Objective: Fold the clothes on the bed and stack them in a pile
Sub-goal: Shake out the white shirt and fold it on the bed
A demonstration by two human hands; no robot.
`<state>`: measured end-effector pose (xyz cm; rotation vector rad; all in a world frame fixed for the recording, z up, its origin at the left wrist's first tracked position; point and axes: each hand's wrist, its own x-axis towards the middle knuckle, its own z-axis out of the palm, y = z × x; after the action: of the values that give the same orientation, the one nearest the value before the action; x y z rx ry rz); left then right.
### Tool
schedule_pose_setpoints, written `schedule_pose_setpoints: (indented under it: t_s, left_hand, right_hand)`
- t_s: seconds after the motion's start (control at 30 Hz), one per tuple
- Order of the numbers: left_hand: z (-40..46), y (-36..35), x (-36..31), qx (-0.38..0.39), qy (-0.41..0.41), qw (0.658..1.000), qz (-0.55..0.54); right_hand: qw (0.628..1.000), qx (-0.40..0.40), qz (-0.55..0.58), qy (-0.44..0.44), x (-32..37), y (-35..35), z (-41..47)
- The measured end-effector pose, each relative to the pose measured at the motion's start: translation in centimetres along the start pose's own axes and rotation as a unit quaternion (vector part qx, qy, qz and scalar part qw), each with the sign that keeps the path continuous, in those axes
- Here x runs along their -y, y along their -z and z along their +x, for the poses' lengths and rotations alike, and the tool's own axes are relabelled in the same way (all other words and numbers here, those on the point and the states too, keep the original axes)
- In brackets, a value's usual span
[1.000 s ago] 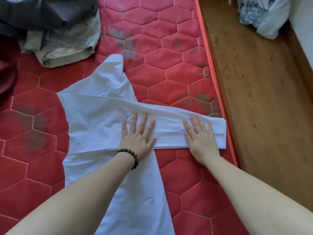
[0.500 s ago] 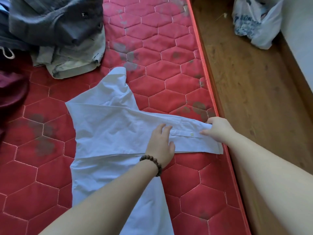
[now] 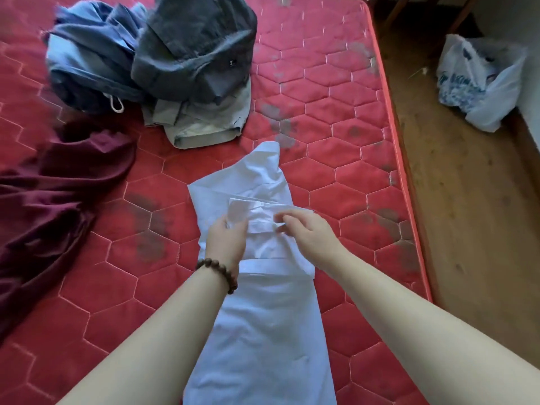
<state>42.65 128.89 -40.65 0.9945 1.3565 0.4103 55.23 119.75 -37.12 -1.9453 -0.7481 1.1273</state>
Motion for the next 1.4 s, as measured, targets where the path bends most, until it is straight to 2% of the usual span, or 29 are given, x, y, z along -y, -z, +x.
schedule_pose_setpoints:
  t_s: [0.07, 0.17, 0.23, 0.3, 0.4, 0.47, 0.53, 0.6, 0.63, 0.7, 0.73, 0.77, 0.83, 0.9, 0.93, 1.0, 1.1, 1.2, 1.27, 1.33, 1.4]
  left_hand:
    - [1.8, 3.6, 0.4, -0.014, 0.009, 1.000, -0.008]
    - [3.5, 8.2, 1.3, -0.015, 0.037, 0.999, -0.028]
    - [4.3, 10.2, 2.3, -0.021, 0.055, 0.998, -0.015]
    - [4.9, 11.5, 3.2, -0.030, 0.072, 0.997, 0.004]
    - [5.6, 12.6, 4.1, -0.027, 0.075, 0.996, 0.026]
    - [5.6, 12.5, 4.0, -0.016, 0.058, 0.998, 0.020]
    - [5.1, 11.9, 3.2, 0.008, 0.048, 0.999, -0.020]
    - [4.2, 10.5, 2.4, 0.064, 0.061, 0.992, -0.089]
    - [3.8, 9.5, 2.1, 0.095, 0.072, 0.986, -0.118]
    - [2.7, 7.6, 1.5, 0.170, 0.079, 0.973, -0.133]
    - [2.1, 6.7, 1.3, 0.198, 0.075, 0.967, -0.141]
    - [1.6, 5.9, 1.0, 0.210, 0.077, 0.961, -0.161]
    - [1.2, 5.0, 0.6, 0.159, 0.053, 0.971, -0.169]
    - [1.6, 5.3, 0.7, 0.077, -0.062, 0.995, -0.018]
    - [1.9, 5.5, 1.2, 0.054, -0.137, 0.985, 0.093]
    - [3.1, 5.7, 2.8, 0.057, -0.238, 0.930, 0.272]
    - [4.1, 5.2, 4.8, 0.105, -0.334, 0.848, 0.397]
    - [4.8, 4.0, 6.5, 0.137, -0.372, 0.787, 0.472]
    - [5.4, 3.2, 7.6, 0.129, -0.379, 0.726, 0.559]
    - [6.1, 2.6, 8.3, 0.115, -0.378, 0.668, 0.630]
    - [6.7, 2.2, 9.0, 0.105, -0.373, 0.636, 0.668]
  right_hand:
    - [0.976, -0.085, -0.181, 0.081, -1.8, -2.1, 0.7]
    - [0.942, -0.117, -0.291, 0.123, -4.9, -4.9, 2.0]
    - [0.906, -0.076, -0.396, 0.128, -7.0, -7.0, 2.6]
    - [0.859, 0.005, -0.503, 0.096, -9.1, -8.7, 3.2]
    - [0.824, 0.089, -0.559, 0.040, -10.7, -10.2, 3.6]
    - [0.834, 0.077, -0.546, 0.019, -10.1, -11.0, 3.6]
    - [0.883, 0.029, -0.468, 0.028, -8.2, -11.9, 3.4]
    - [0.966, -0.021, -0.258, 0.024, -5.0, -12.8, 3.1]
    - [0.991, -0.020, -0.129, 0.005, -3.0, -13.0, 2.9]
    - [0.996, 0.004, 0.077, -0.048, 0.4, -12.8, 2.9]
    - [0.991, 0.005, 0.113, -0.067, 1.2, -12.4, 3.2]
    - [0.992, -0.007, 0.106, -0.069, 1.6, -11.8, 3.4]
    - [0.996, -0.075, 0.010, -0.052, 1.5, -10.1, 4.0]
    - [0.989, -0.128, -0.059, -0.043, 0.1, -8.4, 4.5]
    - [0.987, -0.141, -0.071, -0.042, -0.7, -7.7, 4.7]
    - [0.984, -0.153, -0.083, -0.049, -2.4, -6.6, 5.0]
    - [0.983, -0.148, -0.087, -0.067, -4.9, -5.9, 5.1]
    - [0.981, -0.156, -0.103, -0.046, -6.3, -6.3, 4.9]
    - [0.973, -0.170, -0.154, 0.012, -6.9, -6.9, 4.8]
    - [0.942, -0.162, -0.275, 0.106, -7.4, -7.6, 5.0]
    - [0.902, -0.109, -0.375, 0.182, -8.3, -8.2, 5.4]
